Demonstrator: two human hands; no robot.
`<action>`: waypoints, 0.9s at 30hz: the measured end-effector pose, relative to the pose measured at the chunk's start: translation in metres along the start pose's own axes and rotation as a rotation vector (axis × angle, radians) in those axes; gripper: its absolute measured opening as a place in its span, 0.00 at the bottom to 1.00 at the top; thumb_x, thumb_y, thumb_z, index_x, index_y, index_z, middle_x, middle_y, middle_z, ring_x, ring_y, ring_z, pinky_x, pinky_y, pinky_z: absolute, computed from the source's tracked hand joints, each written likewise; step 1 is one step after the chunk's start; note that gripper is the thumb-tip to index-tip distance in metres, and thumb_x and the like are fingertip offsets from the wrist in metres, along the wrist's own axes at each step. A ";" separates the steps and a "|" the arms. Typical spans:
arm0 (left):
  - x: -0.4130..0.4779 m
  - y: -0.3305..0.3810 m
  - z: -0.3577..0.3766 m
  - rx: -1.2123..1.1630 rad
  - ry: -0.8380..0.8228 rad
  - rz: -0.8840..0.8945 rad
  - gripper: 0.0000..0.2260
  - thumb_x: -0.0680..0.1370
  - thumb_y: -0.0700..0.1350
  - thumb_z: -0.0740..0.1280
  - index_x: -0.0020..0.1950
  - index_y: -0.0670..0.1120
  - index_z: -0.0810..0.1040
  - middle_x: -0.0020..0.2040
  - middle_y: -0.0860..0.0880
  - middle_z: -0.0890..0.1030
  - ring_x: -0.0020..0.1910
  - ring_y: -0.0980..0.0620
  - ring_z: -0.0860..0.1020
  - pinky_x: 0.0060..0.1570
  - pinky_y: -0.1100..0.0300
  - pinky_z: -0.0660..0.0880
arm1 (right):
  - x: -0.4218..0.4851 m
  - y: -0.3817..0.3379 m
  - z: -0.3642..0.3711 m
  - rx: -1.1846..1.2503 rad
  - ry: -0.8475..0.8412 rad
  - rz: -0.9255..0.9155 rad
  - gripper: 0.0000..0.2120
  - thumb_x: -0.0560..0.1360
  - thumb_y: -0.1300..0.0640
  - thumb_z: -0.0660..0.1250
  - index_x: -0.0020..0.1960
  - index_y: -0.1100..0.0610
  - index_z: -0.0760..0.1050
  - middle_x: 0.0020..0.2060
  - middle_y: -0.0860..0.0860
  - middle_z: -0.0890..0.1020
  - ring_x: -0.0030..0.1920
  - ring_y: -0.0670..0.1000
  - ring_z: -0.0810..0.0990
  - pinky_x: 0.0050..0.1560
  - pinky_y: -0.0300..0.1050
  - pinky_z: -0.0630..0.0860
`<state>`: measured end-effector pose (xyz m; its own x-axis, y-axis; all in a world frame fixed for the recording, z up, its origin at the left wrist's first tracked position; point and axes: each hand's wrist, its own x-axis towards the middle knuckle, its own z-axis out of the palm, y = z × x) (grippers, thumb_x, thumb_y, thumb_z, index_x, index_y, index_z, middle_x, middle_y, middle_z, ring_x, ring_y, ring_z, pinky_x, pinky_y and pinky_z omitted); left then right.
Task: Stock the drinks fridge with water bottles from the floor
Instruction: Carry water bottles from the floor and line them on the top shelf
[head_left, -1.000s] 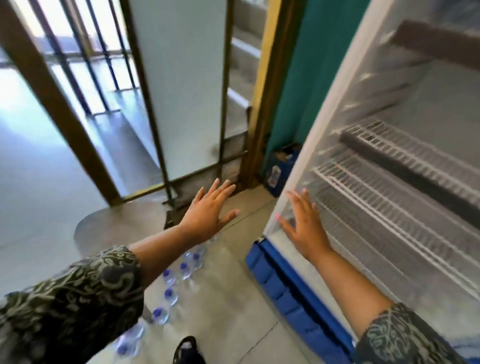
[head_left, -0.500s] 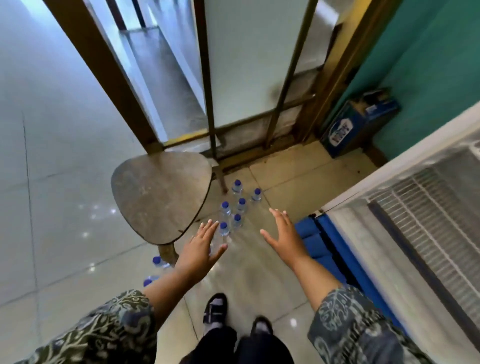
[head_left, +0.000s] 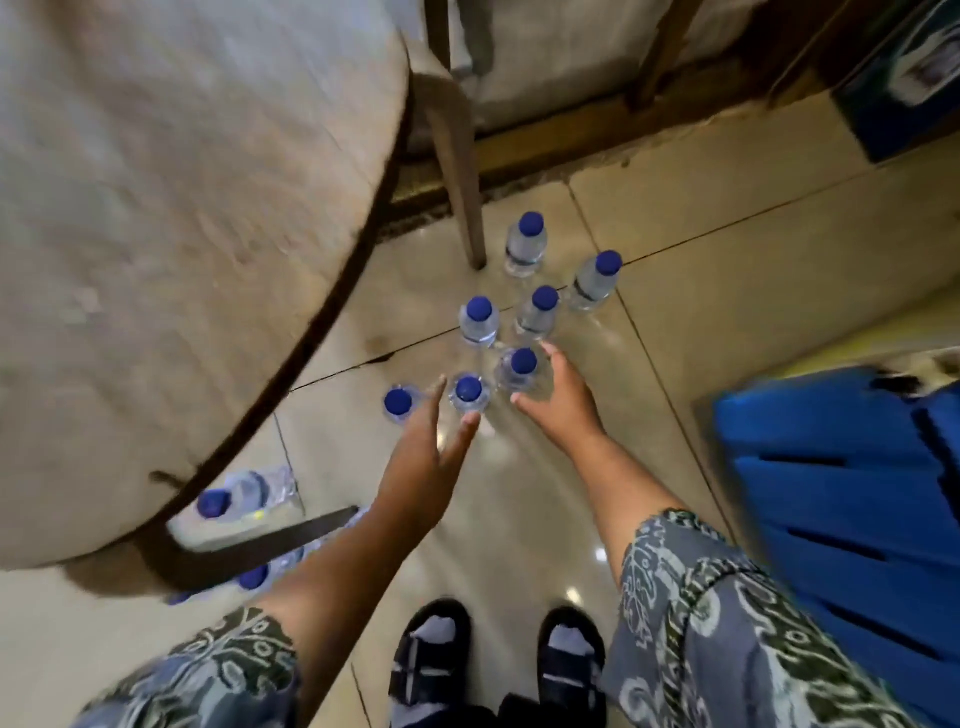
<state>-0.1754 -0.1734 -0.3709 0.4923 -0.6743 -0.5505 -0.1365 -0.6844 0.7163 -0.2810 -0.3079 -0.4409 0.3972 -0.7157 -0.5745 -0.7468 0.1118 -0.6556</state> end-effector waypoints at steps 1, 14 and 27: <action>0.015 -0.011 0.008 -0.015 -0.005 -0.007 0.26 0.79 0.56 0.59 0.75 0.53 0.58 0.74 0.52 0.64 0.71 0.58 0.62 0.64 0.64 0.59 | 0.015 0.009 0.011 0.010 -0.014 -0.006 0.37 0.68 0.60 0.74 0.72 0.55 0.61 0.69 0.52 0.69 0.69 0.51 0.67 0.62 0.37 0.62; 0.108 -0.048 0.073 -0.172 0.152 -0.194 0.32 0.72 0.43 0.72 0.73 0.46 0.63 0.68 0.47 0.72 0.64 0.52 0.72 0.60 0.63 0.64 | 0.039 0.065 0.001 0.216 0.151 0.043 0.32 0.68 0.56 0.75 0.68 0.52 0.67 0.60 0.49 0.76 0.54 0.44 0.74 0.54 0.34 0.68; -0.042 0.134 -0.010 -0.120 -0.024 -0.019 0.16 0.71 0.46 0.74 0.57 0.49 0.76 0.50 0.50 0.78 0.50 0.54 0.75 0.49 0.65 0.67 | -0.140 -0.059 -0.129 0.262 0.393 -0.006 0.29 0.68 0.55 0.75 0.66 0.55 0.70 0.59 0.50 0.79 0.57 0.46 0.77 0.55 0.32 0.68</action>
<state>-0.2060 -0.2340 -0.2471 0.4725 -0.6691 -0.5736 -0.0228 -0.6600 0.7510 -0.3616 -0.3028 -0.2585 0.1317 -0.9180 -0.3742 -0.5649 0.2407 -0.7893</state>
